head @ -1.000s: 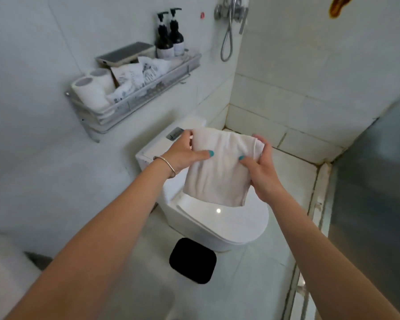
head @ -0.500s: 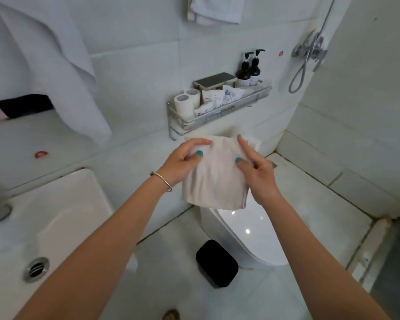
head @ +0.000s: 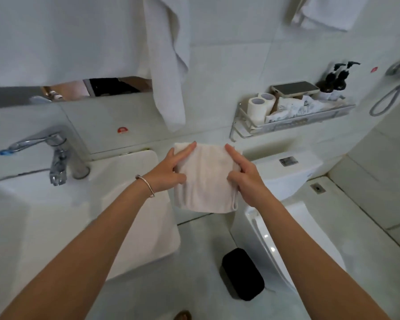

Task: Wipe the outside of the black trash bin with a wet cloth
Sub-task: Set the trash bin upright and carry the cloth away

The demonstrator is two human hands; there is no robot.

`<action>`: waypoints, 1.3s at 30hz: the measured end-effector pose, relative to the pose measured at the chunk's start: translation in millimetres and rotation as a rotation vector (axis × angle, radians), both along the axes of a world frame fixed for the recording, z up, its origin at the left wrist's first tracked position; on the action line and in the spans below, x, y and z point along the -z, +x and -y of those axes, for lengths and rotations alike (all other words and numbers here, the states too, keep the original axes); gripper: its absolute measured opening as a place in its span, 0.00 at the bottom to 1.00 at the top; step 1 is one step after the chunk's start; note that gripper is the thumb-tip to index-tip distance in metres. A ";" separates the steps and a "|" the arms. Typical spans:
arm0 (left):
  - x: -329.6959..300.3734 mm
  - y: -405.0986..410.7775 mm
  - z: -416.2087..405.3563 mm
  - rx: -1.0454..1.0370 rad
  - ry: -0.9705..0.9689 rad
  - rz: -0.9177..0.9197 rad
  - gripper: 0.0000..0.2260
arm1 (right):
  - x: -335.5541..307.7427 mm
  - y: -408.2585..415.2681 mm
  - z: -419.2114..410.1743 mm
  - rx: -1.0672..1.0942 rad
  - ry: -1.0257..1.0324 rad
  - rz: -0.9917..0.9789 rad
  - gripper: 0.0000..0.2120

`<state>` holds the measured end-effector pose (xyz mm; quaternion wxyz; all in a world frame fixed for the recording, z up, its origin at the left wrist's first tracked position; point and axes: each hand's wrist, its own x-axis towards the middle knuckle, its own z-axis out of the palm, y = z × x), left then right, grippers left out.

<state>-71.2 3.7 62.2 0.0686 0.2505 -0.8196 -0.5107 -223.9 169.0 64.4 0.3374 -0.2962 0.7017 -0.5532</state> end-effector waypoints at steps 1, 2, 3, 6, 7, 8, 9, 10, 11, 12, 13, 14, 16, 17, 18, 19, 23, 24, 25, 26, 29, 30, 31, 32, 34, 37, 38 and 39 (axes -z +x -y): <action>2.3 6.6 6.1 -0.019 -0.005 0.008 0.42 | 0.7 2.4 8.1 -0.033 0.001 -0.002 0.40; 3.5 13.3 11.4 -0.038 -0.005 0.014 0.42 | 2.2 3.8 16.2 -0.068 0.000 0.002 0.40; 4.6 20.2 16.4 -0.058 -0.005 0.022 0.41 | 3.5 4.7 23.8 -0.110 0.000 0.008 0.39; 8.5 41.3 27.8 -0.121 0.017 0.062 0.40 | 8.2 7.8 44.6 -0.277 0.068 0.010 0.39; 9.5 48.4 29.7 -0.143 0.032 0.084 0.40 | 10.0 8.7 50.7 -0.338 0.103 0.008 0.40; 11.2 54.8 31.1 -0.166 0.042 0.110 0.40 | 12.8 9.4 56.8 -0.396 0.141 0.006 0.41; 13.2 60.6 31.3 -0.189 0.054 0.142 0.40 | 16.2 9.6 63.1 -0.445 0.178 0.005 0.42; 16.5 65.4 31.5 -0.209 0.065 0.176 0.40 | 19.7 9.4 69.1 -0.488 0.211 0.005 0.42; 19.4 69.6 31.2 -0.227 0.076 0.210 0.39 | 23.0 9.3 74.9 -0.524 0.240 0.006 0.43; 21.8 72.8 30.0 -0.249 0.093 0.236 0.39 | 26.1 9.5 80.7 -0.555 0.265 0.008 0.43; 23.6 75.4 28.1 -0.274 0.109 0.257 0.39 | 29.6 9.5 86.1 -0.582 0.286 0.008 0.43; 26.1 77.4 26.4 -0.303 0.125 0.275 0.39 | 33.7 9.6 91.1 -0.607 0.304 0.006 0.43; 31.1 80.2 24.4 -0.361 0.152 0.301 0.39 | 41.5 9.5 101.0 -0.642 0.335 0.008 0.43; 34.3 80.9 24.4 -0.388 0.165 0.306 0.39 | 45.1 9.0 106.3 -0.655 0.350 0.011 0.43; 37.7 80.6 24.8 -0.413 0.182 0.308 0.39 | 49.2 8.5 111.7 -0.666 0.363 0.013 0.43; 41.2 80.2 25.0 -0.433 0.194 0.312 0.39 | 53.1 8.4 116.5 -0.672 0.376 0.013 0.43; 60.3 74.3 31.5 -0.487 0.196 0.311 0.39 | 70.5 11.0 128.5 -0.633 0.391 0.028 0.44; 66.2 72.2 36.2 -0.495 0.186 0.298 0.40 | 75.1 11.2 131.1 -0.615 0.381 0.039 0.44; 71.8 70.7 41.3 -0.493 0.170 0.292 0.40 | 79.5 10.9 133.5 -0.596 0.372 0.046 0.44; 77.0 69.0 46.4 -0.486 0.159 0.292 0.41 | 84.2 10.1 136.1 -0.575 0.365 0.051 0.44; 87.4 65.1 58.6 -0.468 0.143 0.292 0.40 | 97.3 8.2 142.6 -0.502 0.338 0.093 0.45; 90.3 63.2 61.7 -0.465 0.136 0.290 0.40 | 102.2 7.6 144.6 -0.482 0.334 0.105 0.45; 93.4 61.3 64.2 -0.464 0.127 0.291 0.40 | 106.5 6.8 146.2 -0.465 0.338 0.113 0.45; 97.4 59.2 66.1 -0.463 0.119 0.295 0.40 | 110.6 5.8 147.6 -0.451 0.346 0.119 0.45; 106.8 56.4 67.5 -0.463 0.123 0.313 0.40 | 118.2 4.4 149.6 -0.441 0.368 0.122 0.44; 123.1 55.6 67.0 -0.468 0.169 0.323 0.44 | 127.2 3.1 152.5 -0.435 0.377 0.112 0.44; 127.6 55.3 66.2 -0.467 0.180 0.323 0.45 | 129.5 3.8 153.3 -0.430 0.374 0.109 0.44; 131.4 54.7 65.1 -0.462 0.186 0.324 0.45 | 132.5 5.0 154.2 -0.425 0.373 0.106 0.44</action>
